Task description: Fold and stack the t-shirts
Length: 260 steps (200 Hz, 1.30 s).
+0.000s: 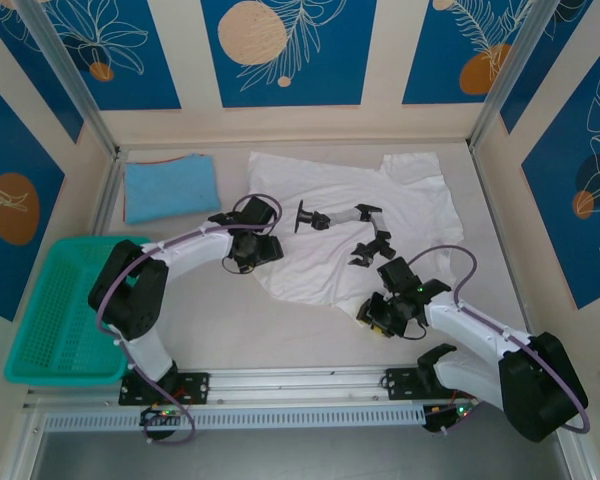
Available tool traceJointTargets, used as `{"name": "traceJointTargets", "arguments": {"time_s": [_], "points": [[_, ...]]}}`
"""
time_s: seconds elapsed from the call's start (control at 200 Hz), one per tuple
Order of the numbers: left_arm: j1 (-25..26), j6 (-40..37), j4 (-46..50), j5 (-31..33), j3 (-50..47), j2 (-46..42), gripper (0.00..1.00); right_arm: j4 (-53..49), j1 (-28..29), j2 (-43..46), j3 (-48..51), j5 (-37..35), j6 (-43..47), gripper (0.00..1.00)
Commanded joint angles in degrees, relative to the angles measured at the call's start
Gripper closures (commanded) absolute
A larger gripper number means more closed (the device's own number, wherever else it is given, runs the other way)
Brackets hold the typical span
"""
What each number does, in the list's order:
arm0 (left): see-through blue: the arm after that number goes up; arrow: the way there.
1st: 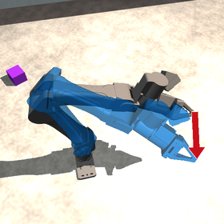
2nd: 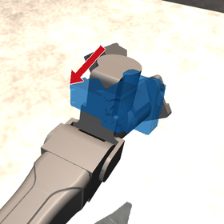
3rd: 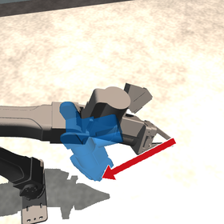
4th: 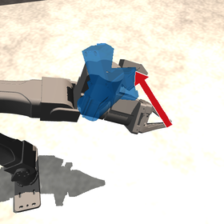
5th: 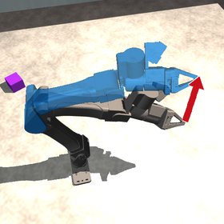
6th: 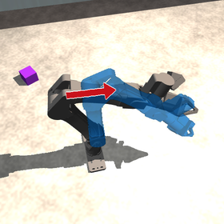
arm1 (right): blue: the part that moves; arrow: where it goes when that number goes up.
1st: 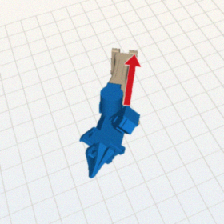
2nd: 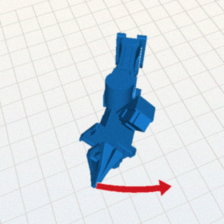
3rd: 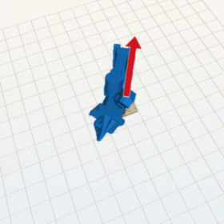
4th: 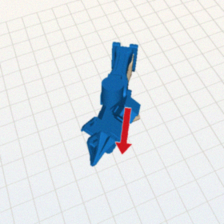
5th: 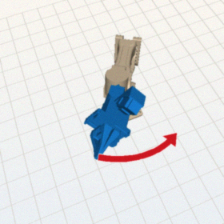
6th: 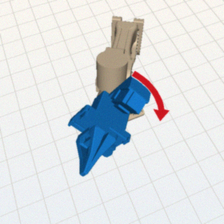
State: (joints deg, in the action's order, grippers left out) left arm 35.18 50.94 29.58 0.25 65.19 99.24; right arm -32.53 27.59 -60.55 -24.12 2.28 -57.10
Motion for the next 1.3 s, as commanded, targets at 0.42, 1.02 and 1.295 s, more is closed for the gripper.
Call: {"name": "traceJointTargets", "arguments": {"time_s": [0.42, 1.02, 1.295], "points": [[0.98, -1.16, 1.39, 3.17, 3.50, 3.19, 0.50, 2.65, 3.55, -4.83, -1.63, -3.42, -1.96, 0.86], [4.01, -0.39, 1.31, 4.85, 1.59, 2.89, 0.53, -4.34, 4.22, 3.94, -3.47, -6.02, -1.88, 1.00], [4.41, -0.84, 2.23, 6.78, 3.27, 6.48, 0.59, -4.25, 4.18, 2.81, -4.26, -5.80, -1.19, 1.00]]}}
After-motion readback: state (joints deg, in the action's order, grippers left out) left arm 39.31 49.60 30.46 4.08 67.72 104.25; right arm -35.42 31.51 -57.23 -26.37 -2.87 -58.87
